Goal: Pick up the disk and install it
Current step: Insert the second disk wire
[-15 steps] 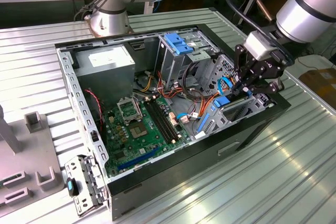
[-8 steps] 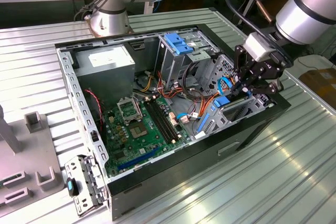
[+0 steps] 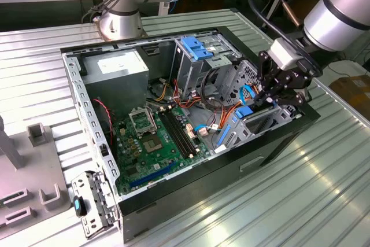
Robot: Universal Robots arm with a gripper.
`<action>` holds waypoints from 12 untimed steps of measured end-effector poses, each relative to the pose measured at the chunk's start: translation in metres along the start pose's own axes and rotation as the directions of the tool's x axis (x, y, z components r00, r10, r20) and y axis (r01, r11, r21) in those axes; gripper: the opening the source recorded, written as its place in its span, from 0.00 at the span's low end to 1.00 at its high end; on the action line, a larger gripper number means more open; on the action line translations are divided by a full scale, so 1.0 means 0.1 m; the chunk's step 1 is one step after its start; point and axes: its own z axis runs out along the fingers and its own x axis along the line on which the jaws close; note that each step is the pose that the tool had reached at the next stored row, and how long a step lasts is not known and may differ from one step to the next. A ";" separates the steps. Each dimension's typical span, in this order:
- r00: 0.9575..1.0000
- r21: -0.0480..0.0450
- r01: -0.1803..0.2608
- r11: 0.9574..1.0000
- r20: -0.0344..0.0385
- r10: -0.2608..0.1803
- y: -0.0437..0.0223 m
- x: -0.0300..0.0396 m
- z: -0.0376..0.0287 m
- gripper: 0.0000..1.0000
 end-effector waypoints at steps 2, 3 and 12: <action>1.000 0.000 0.000 1.000 0.002 0.000 0.000 0.004 0.010 0.16; 1.000 0.000 0.000 1.000 0.004 0.000 0.000 0.005 0.017 0.16; 1.000 0.000 0.000 1.000 0.009 0.000 -0.001 -0.005 -0.073 0.24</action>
